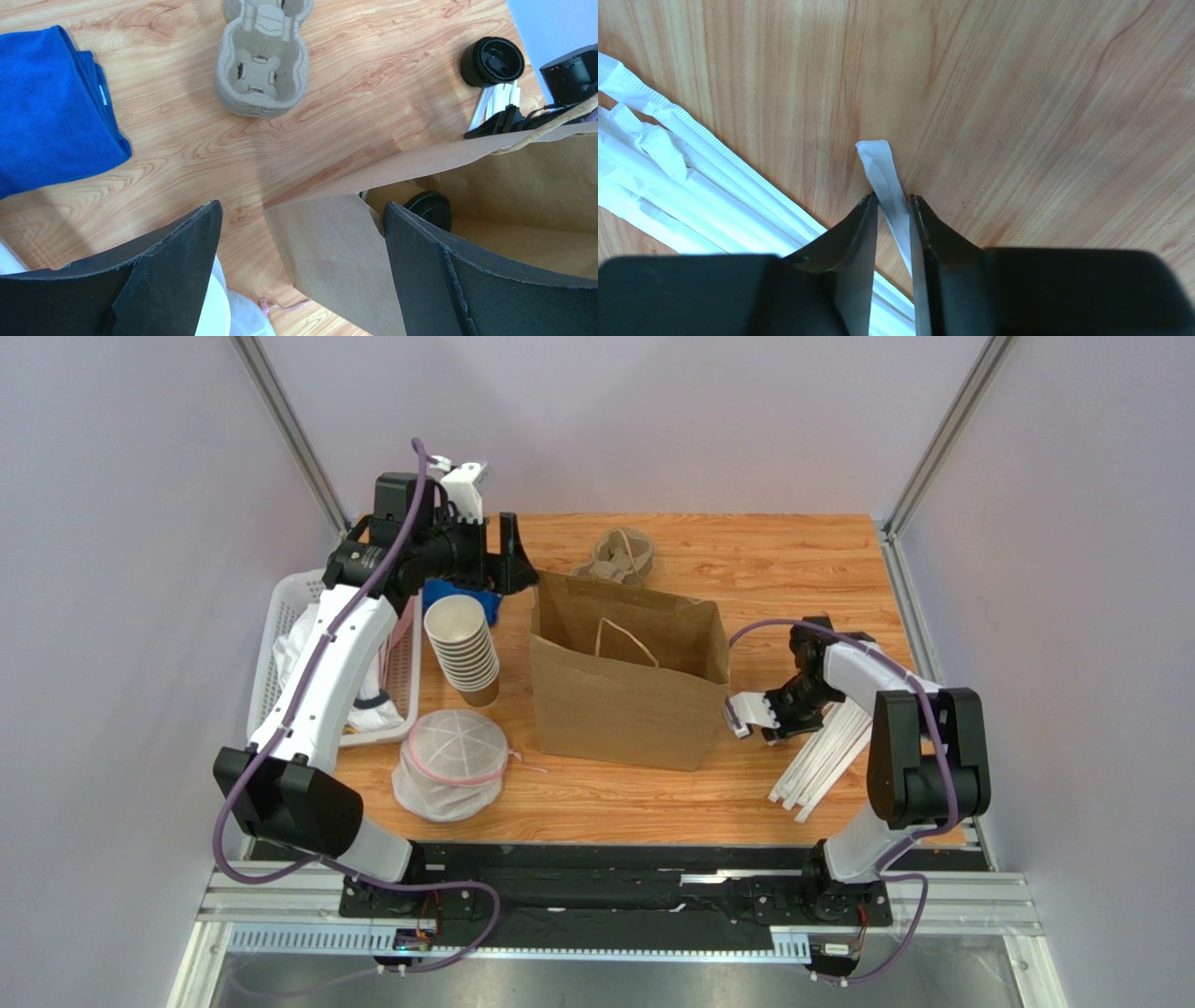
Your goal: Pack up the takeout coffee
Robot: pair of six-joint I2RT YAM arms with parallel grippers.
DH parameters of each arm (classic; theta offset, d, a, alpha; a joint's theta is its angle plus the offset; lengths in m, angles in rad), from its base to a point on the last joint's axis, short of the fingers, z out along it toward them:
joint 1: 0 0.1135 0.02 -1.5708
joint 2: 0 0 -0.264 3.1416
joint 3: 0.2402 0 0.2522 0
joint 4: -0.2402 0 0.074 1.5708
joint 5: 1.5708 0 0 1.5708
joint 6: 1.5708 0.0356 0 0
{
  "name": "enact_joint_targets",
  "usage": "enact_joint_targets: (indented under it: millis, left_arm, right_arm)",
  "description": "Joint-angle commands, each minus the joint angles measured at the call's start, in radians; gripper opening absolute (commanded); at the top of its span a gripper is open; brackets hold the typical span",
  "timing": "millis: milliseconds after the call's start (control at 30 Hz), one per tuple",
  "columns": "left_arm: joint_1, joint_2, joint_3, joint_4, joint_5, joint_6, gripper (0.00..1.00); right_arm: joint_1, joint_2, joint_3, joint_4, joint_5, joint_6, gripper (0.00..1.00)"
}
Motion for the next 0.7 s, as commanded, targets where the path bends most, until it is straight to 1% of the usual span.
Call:
enact_joint_targets:
  millis: [0, 33, 67, 100, 133, 500, 633, 667]
  left_arm:
    - [0.007, 0.014, 0.035, -0.014, 0.007, -0.006, 0.93]
    - [0.007, 0.016, 0.039, -0.011, 0.008, -0.004, 0.93]
    - [0.008, 0.017, 0.041, -0.016, 0.011, -0.004, 0.92]
    - [0.007, 0.016, 0.043, -0.014, 0.011, -0.003, 0.92]
    - [0.008, 0.017, 0.044, -0.014, 0.014, -0.003, 0.92]
    - [0.008, 0.013, 0.036, 0.015, 0.051, -0.007, 0.91]
    - [0.005, 0.013, 0.026, 0.035, 0.07, -0.018, 0.91]
    - [0.007, 0.013, 0.024, 0.035, 0.071, -0.02, 0.91]
  right_arm:
    - [-0.011, -0.026, -0.013, 0.032, -0.012, -0.037, 0.22]
    - [-0.011, -0.033, -0.014, 0.032, -0.011, -0.035, 0.19]
    - [-0.011, -0.052, -0.014, 0.029, -0.012, -0.034, 0.12]
    - [-0.01, -0.063, -0.014, 0.013, -0.017, -0.031, 0.08]
    - [-0.01, -0.074, -0.011, 0.003, -0.018, -0.029, 0.01]
    - [-0.013, -0.247, 0.131, -0.2, -0.098, 0.024, 0.0]
    - [-0.005, -0.272, 0.136, -0.205, -0.124, 0.027, 0.0]
    - [-0.002, -0.267, 0.138, -0.203, -0.124, 0.052, 0.0]
